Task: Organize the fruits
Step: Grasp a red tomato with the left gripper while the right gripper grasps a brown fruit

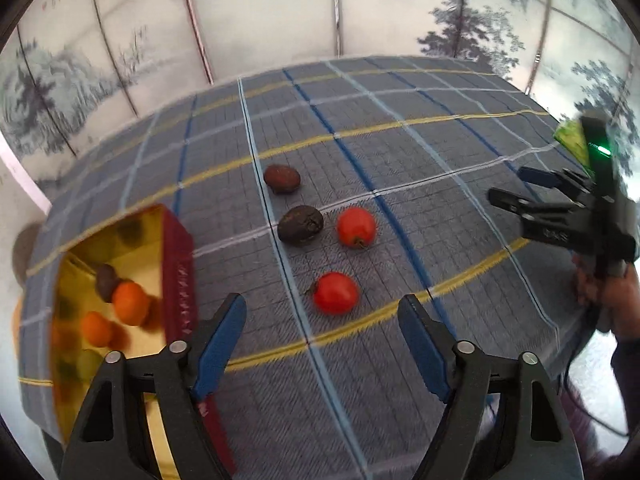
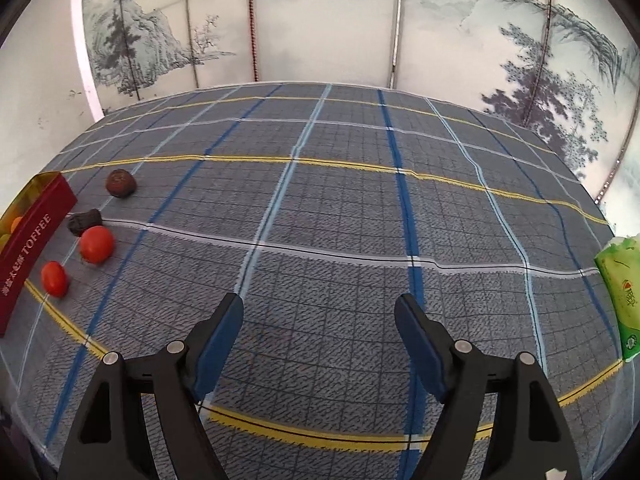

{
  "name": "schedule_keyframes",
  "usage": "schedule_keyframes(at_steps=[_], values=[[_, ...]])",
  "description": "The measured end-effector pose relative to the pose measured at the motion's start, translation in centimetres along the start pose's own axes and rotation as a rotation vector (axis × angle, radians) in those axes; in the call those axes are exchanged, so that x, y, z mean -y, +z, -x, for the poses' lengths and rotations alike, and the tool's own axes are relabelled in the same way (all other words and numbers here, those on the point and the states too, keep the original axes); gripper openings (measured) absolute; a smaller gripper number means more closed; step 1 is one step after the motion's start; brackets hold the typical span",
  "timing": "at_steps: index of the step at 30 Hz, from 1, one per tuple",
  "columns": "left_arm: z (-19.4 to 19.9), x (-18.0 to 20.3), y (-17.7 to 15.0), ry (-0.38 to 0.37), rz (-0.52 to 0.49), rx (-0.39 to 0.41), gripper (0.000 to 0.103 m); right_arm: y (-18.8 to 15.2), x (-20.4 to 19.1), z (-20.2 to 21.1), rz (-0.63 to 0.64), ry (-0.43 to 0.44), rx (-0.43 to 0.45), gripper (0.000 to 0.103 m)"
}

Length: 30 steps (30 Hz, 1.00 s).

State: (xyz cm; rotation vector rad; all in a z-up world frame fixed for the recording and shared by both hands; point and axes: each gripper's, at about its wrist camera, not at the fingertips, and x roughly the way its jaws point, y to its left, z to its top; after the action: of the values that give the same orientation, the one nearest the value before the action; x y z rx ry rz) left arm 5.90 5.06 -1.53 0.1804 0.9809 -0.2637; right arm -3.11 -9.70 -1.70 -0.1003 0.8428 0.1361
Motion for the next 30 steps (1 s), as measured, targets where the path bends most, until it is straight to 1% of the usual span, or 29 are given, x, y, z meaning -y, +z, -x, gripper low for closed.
schedule_keyframes(at_steps=[2, 6, 7, 8, 9, 10, 11, 14, 17, 19, 26, 28, 30], values=[[-1.6, -0.4, 0.4, 0.002, 0.019, -0.033, 0.07, 0.0, 0.0, 0.1, -0.001, 0.011, 0.007, 0.077], [-3.9, 0.0, 0.5, 0.015, 0.014, -0.071, 0.066, 0.1, 0.3, 0.3, -0.017, 0.046, 0.015, 0.077], [-4.3, 0.1, 0.4, 0.017, 0.011, -0.079, 0.061, 0.1, 0.3, 0.3, -0.018, 0.052, 0.016, 0.077], [-4.8, 0.2, 0.3, 0.015, 0.011, -0.087, 0.051, 0.1, 0.3, 0.3, -0.018, 0.059, 0.015, 0.077], [-5.4, 0.3, 0.0, 0.004, 0.017, -0.1, 0.044, 0.1, 0.3, 0.3, -0.017, 0.063, 0.014, 0.077], [-5.3, 0.2, -0.1, -0.027, 0.036, -0.083, 0.034, 0.1, 0.3, 0.3, -0.016, 0.066, 0.014, 0.077], [-5.3, 0.0, -0.3, -0.041, 0.05, -0.073, 0.034, 0.1, 0.3, 0.2, -0.015, 0.07, 0.014, 0.077], [-5.0, 0.1, -0.8, -0.049, 0.073, -0.052, 0.034, 0.1, 0.4, 0.1, -0.02, 0.083, 0.013, 0.077], [-3.5, -0.5, -1.2, -0.096, 0.145, -0.023, 0.034, 0.1, 0.5, 0.0, -0.022, 0.085, 0.007, 0.077], [-2.1, -0.6, -1.3, -0.089, 0.16, 0.002, 0.034, 0.1, 0.4, 0.0, -0.021, 0.083, 0.005, 0.077], [2.4, -2.1, -2.1, -0.075, 0.217, 0.046, 0.034, 0.0, -0.5, -0.1, 0.023, 0.064, -0.001, 0.077], [3.5, -2.7, -2.6, -0.071, 0.231, 0.056, 0.034, 0.2, -1.3, 0.5, 0.06, 0.1, 0.019, 0.077], [4.3, -3.2, -2.9, -0.059, 0.237, 0.058, 0.034, 1.1, -2.8, 1.5, 0.07, 0.241, 0.037, 0.077]])
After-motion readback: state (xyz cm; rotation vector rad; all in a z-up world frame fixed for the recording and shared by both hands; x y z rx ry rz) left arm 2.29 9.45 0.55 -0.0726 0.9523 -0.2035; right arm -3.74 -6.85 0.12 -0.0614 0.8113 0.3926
